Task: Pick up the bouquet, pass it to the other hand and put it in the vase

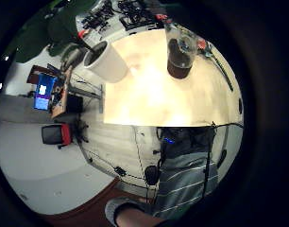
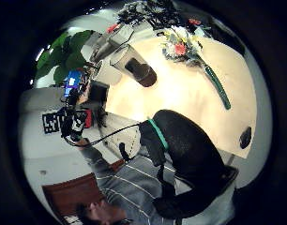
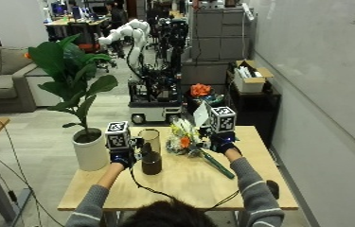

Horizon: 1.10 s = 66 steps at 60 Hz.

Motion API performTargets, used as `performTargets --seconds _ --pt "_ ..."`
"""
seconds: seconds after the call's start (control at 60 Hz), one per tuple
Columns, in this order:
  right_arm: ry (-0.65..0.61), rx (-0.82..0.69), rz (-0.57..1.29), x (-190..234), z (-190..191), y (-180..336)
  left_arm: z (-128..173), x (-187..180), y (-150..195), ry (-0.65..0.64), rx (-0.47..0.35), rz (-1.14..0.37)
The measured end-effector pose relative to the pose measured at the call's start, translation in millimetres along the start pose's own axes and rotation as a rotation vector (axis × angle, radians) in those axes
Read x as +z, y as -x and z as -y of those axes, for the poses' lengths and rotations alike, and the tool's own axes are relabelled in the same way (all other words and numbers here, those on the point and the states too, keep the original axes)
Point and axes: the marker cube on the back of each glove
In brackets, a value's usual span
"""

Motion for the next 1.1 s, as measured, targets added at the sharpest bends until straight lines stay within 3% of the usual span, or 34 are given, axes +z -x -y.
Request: performTargets --seconds 0.317,0.5,0.634,0.85,1.101 --pt "0.014 -0.027 0.048 3 13 -1 15 25 21 0.003 -0.059 0.008" --pt "0.005 -0.031 0.071 0 17 8 5 15 4 -0.001 -0.029 0.004" --pt "-0.013 -0.018 0.051 -3 9 10 37 25 3 -0.040 -0.020 0.020" --pt "0.001 0.016 0.048 -8 2 8 48 19 -17 -0.103 -0.029 0.141" --pt "0.038 0.047 0.017 -14 14 16 74 4 -43 -0.148 -0.035 0.115"
